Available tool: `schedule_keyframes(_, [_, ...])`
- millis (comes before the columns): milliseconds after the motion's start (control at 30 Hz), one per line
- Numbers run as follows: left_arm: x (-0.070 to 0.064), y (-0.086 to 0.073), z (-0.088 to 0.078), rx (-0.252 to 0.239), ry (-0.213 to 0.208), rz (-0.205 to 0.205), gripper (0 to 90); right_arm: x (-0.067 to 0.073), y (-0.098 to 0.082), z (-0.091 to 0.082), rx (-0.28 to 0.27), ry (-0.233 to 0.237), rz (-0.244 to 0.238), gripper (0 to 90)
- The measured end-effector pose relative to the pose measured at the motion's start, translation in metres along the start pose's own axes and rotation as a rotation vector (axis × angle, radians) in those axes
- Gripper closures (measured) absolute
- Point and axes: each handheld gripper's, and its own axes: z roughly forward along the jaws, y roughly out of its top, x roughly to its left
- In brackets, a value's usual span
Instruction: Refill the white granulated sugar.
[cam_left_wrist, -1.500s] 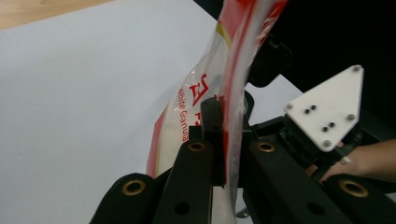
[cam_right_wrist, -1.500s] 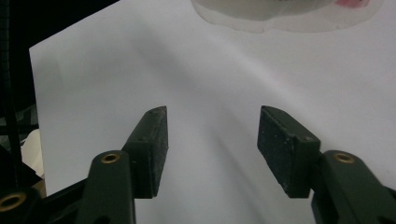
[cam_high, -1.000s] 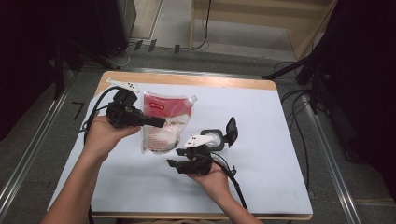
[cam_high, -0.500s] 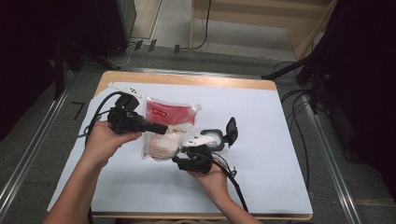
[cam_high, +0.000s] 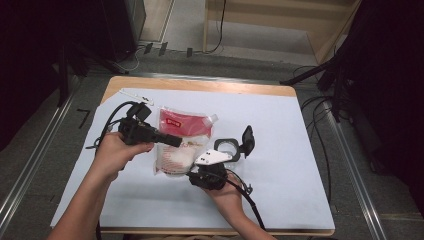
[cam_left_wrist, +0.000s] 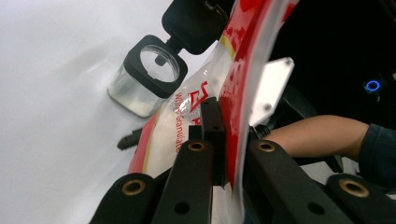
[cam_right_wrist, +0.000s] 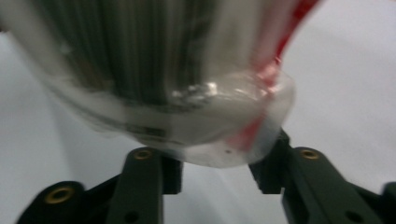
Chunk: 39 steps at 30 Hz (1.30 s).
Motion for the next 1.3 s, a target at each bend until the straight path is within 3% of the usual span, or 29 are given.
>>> schedule_keyframes(67, [0.001,0.0,0.001,-0.009,-0.002,-0.005,90.0,0.005,0.0,-0.001,-0.004,-0.007,-0.035,62.4])
schedule_keyframes(133, [-0.001,0.001,0.002,-0.016,0.03,0.004,90.0,0.009,0.001,-0.002,-0.015,-0.012,-0.074,61.5])
schedule_keyframes(233, [-0.004,0.002,0.003,-0.021,0.04,0.015,90.0,0.012,0.002,-0.003,-0.016,0.019,-0.079,60.3])
schedule_keyframes(367, [-0.005,0.003,0.006,-0.025,0.056,0.02,90.0,0.015,0.005,-0.004,0.0,0.02,-0.089,57.4])
schedule_keyframes(500, [-0.007,0.004,0.01,-0.03,0.096,0.052,90.0,0.02,0.007,-0.006,0.009,0.065,-0.101,56.7])
schedule_keyframes(600, [-0.008,0.004,0.013,-0.032,0.091,0.082,90.0,0.025,0.009,-0.007,0.011,0.089,-0.114,56.0])
schedule_keyframes(667, [-0.009,0.004,0.014,-0.046,0.091,0.102,89.9,0.026,0.01,-0.008,0.01,0.113,-0.084,56.0])
schedule_keyframes(833, [-0.01,0.004,0.016,-0.079,0.086,0.149,88.3,0.027,0.014,-0.011,0.012,0.119,-0.075,55.3])
schedule_keyframes(1033, [-0.01,0.002,0.028,-0.101,0.085,0.194,86.7,0.031,0.016,-0.012,0.027,0.169,-0.024,54.8])
schedule_keyframes(1133, [-0.009,0.001,0.035,-0.1,0.077,0.185,85.0,0.034,0.017,-0.013,0.038,0.192,-0.017,56.8])
schedule_keyframes(1300, [-0.008,0.001,0.041,-0.096,0.086,0.144,83.1,0.04,0.017,-0.014,0.04,0.178,-0.019,59.1])
